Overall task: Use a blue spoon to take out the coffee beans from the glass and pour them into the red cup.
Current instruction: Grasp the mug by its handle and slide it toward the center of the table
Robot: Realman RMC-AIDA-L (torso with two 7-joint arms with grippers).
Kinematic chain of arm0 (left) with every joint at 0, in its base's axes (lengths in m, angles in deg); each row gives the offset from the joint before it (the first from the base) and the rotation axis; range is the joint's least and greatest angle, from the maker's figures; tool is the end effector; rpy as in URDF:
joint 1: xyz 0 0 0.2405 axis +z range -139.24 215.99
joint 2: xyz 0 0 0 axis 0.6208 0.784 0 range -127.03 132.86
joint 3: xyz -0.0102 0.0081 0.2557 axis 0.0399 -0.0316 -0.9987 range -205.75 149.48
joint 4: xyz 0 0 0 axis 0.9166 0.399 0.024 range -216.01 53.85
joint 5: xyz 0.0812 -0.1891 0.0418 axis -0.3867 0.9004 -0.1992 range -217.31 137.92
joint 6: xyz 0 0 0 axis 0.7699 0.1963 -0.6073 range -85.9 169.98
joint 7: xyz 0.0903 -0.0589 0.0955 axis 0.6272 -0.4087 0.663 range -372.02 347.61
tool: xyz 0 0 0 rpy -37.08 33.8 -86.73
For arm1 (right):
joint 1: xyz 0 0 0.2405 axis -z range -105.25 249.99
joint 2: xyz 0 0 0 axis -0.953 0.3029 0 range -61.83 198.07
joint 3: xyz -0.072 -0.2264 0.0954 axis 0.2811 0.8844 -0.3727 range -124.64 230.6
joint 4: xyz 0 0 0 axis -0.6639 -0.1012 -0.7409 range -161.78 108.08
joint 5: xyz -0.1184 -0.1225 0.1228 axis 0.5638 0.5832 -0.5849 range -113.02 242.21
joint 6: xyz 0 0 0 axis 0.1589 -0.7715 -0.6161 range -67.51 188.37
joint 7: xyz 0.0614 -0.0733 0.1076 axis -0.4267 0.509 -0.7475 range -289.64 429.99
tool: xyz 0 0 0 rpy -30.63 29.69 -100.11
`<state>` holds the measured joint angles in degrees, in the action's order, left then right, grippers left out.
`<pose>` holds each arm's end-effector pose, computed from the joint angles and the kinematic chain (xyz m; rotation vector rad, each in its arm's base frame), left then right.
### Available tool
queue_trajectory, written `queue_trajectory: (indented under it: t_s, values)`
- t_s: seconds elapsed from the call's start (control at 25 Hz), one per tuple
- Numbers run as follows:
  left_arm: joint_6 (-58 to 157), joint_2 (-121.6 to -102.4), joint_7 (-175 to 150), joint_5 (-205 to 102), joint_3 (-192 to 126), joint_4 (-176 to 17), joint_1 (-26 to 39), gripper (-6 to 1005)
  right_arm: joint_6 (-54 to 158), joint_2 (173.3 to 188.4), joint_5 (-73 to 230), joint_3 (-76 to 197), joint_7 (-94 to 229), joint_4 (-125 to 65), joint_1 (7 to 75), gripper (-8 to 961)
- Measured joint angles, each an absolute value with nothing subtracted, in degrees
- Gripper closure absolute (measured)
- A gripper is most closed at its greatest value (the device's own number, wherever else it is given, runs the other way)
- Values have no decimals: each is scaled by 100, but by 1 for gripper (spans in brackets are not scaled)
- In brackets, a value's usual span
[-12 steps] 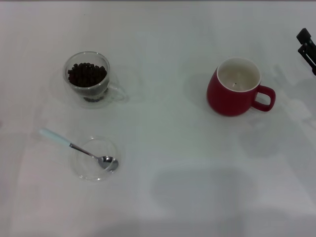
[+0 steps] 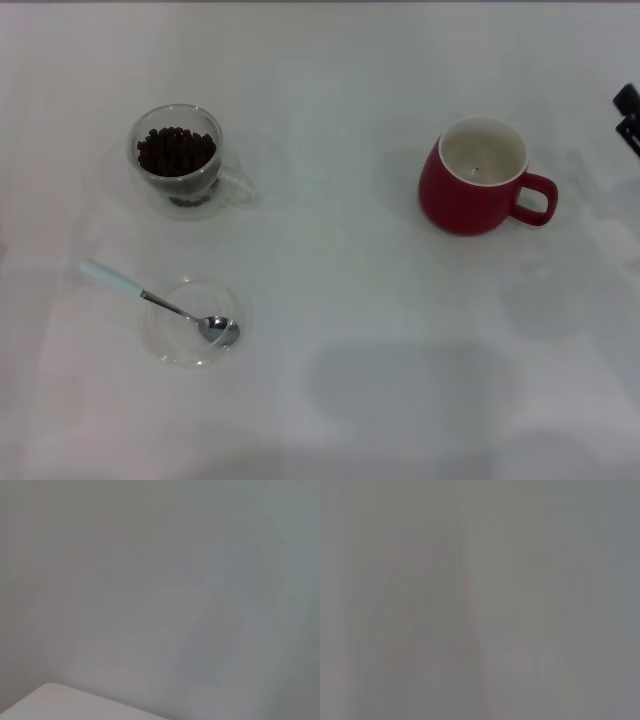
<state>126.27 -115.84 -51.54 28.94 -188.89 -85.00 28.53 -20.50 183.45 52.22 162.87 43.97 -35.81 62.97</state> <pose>-0.3985 0.2094 0.0160 -1.5070 -0.8651 -0.8961 0.3729 0.2375 0.0144 -1.6566 0.6227 0.8520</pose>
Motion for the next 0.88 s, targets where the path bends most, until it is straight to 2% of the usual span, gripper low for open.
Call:
queue_trajectory:
  t_s: [0.16,0.4,0.88]
  values:
    - [12629,-11589,-5161,2894,-18889,-8459,2864,111,-2334,18302,5433,16784,4127,-3460,6451,110]
    - [12637,-11591,-5179,2809,-18895,-8438,2802,111,-2576,18328,5708,17091,4076,-3136,6627,110]
    - [12613,-11600,-5222,2652,-18898,-8372,2564,110,-1204,18350,5940,17166,4180,-3492,6484,123]
